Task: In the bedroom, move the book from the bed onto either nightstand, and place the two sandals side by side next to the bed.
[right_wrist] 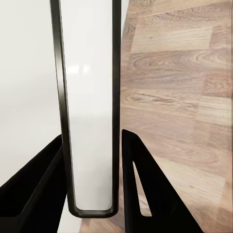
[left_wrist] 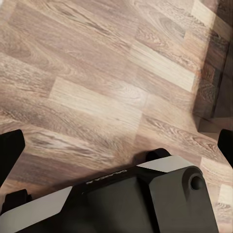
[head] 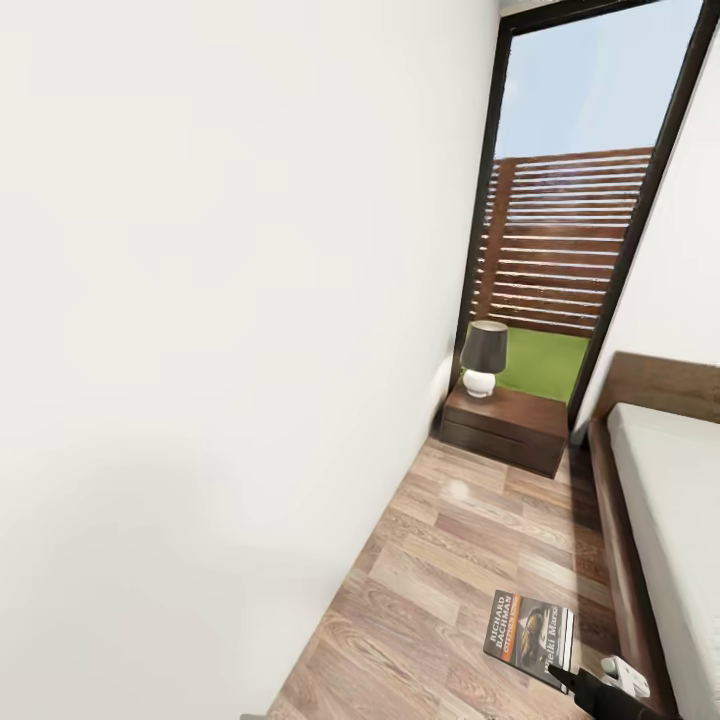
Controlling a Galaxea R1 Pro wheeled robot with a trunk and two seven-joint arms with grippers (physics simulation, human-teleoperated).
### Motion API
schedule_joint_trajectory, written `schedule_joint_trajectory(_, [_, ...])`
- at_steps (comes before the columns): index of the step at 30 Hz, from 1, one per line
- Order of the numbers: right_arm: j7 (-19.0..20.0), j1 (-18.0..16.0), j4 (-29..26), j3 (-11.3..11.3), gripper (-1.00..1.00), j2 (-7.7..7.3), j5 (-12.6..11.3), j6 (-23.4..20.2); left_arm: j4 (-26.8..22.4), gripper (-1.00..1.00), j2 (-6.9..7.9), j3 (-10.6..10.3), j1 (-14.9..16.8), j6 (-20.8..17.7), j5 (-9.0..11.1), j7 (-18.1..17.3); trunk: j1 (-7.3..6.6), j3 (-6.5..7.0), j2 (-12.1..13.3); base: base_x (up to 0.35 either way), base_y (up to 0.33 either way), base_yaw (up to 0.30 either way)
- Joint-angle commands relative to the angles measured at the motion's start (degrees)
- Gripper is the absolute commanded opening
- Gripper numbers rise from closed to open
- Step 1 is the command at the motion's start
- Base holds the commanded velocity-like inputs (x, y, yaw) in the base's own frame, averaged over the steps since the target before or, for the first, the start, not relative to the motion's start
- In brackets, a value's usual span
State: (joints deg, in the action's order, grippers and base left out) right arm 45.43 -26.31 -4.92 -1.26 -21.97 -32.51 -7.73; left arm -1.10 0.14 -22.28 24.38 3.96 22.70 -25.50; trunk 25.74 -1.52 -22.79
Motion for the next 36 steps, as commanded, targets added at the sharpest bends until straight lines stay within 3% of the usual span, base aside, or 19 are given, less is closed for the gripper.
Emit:
schedule_joint_trajectory(1, [0.18, -0.06, 0.0, -0.15, -1.0, -0.01, -0.36, -0.62, 0.05, 1.0, 0.02, -0.49, 0.05, 0.26, 0.41, -0.17, 0.04, -0.13, -0.13, 0.009, 0.0, -0.201])
schedule_joint_trajectory(36, [0.18, -0.06, 0.0, -0.15, -1.0, -0.01, -0.36, -0.62, 0.05, 1.0, 0.02, -0.49, 0.05, 0.26, 0.41, -0.17, 0.04, -0.13, -0.13, 0.011, 0.0, -0.201])
